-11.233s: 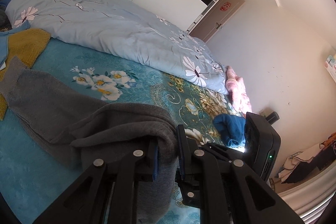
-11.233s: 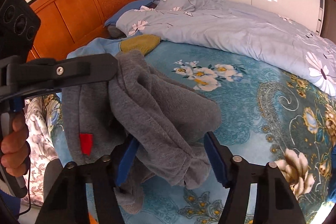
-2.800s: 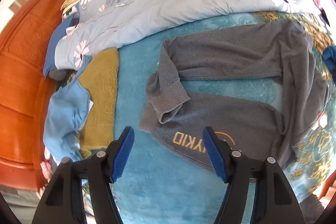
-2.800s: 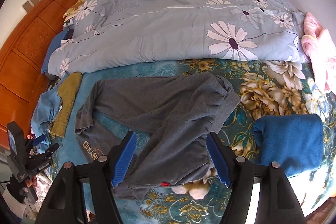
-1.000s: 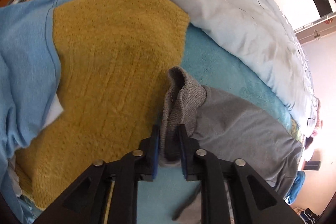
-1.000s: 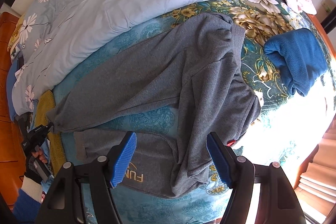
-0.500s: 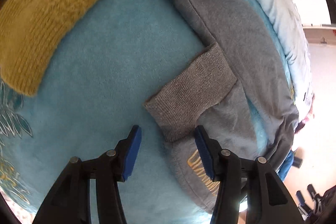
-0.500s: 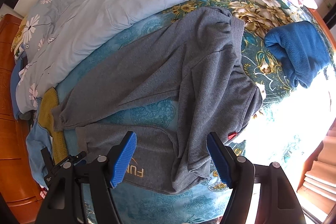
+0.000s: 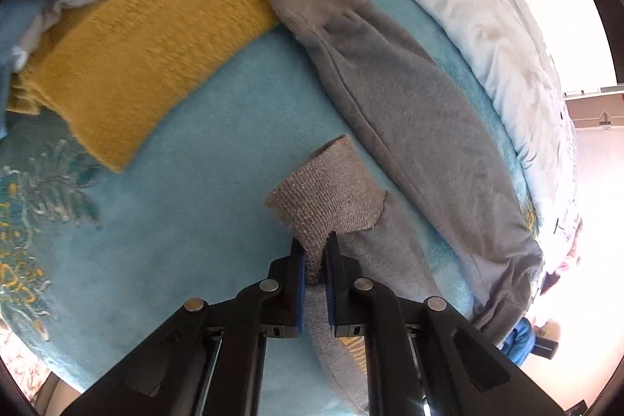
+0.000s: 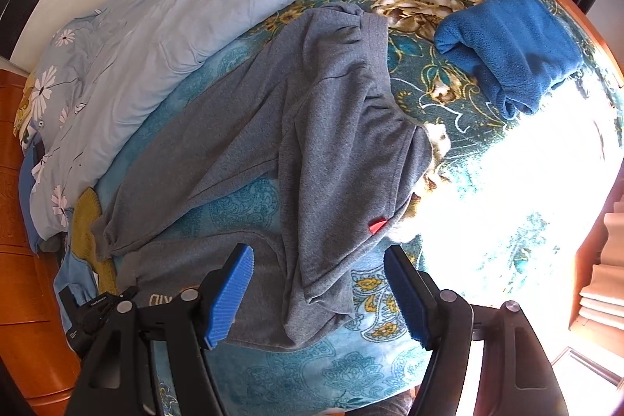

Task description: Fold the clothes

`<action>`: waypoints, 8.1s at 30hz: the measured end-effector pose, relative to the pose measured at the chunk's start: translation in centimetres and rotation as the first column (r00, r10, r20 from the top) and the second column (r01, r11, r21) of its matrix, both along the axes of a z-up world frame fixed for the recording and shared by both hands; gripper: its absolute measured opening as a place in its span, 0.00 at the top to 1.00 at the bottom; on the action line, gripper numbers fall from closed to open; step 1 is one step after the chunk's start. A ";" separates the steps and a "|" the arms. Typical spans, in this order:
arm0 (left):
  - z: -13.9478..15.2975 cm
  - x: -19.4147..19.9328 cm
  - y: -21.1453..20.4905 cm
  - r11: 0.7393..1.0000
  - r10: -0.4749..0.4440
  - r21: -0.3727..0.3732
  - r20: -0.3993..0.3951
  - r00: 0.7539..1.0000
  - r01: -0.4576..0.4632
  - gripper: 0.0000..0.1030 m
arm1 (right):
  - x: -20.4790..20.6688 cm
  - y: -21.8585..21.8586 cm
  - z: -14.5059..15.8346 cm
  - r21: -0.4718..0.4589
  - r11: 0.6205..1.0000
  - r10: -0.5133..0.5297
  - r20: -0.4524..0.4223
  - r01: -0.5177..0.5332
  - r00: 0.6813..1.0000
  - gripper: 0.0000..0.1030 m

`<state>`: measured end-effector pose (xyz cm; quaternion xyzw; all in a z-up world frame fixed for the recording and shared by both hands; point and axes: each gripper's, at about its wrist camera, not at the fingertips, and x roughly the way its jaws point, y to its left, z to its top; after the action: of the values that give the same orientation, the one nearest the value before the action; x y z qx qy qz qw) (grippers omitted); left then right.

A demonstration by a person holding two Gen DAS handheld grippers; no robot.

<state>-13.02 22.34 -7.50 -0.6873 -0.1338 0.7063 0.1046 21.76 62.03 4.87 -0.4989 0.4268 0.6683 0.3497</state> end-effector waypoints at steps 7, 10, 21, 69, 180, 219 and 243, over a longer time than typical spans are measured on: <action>2.7 0.3 -7.2 0.984 0.092 -0.148 -0.037 0.995 -0.097 0.91 | 4.2 4.3 -4.8 -0.065 0.991 -0.124 -0.059 0.120 0.991 0.29; 4.4 0.9 -8.5 0.973 0.142 -0.176 -0.071 0.987 -0.153 0.91 | 6.0 6.2 -6.8 -0.095 0.981 -0.178 -0.081 0.170 0.981 0.29; 6.1 1.0 -6.4 0.957 0.109 -0.257 -0.111 0.988 -0.135 0.91 | 7.1 11.0 -13.4 -0.248 0.927 -0.329 -0.186 0.280 0.926 0.61; 4.8 1.2 -4.4 0.974 0.038 -0.223 -0.008 0.999 -0.039 0.47 | 0.3 17.4 -6.3 0.166 0.986 0.036 -0.012 -0.034 0.999 0.52; -0.9 -23.9 8.6 0.980 0.179 -0.091 0.040 0.983 -0.175 0.91 | -13.4 26.7 -11.2 -0.056 0.995 -0.088 -0.031 0.086 0.996 0.92; 0.2 -13.9 -0.4 0.973 0.231 0.053 -0.134 0.964 -0.226 0.39 | -5.4 11.8 -7.1 -0.040 0.999 0.014 -0.163 -0.021 0.986 0.26; -1.4 -8.8 -7.3 0.912 0.404 0.137 -0.128 0.906 -0.388 0.46 | -8.3 7.1 -8.7 -0.121 0.984 0.101 -0.220 -0.130 0.970 0.26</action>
<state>-21.83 15.01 -8.86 -0.5827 -0.3003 0.7552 0.0060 13.42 69.11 -3.83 -0.4711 0.4761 0.7067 0.2281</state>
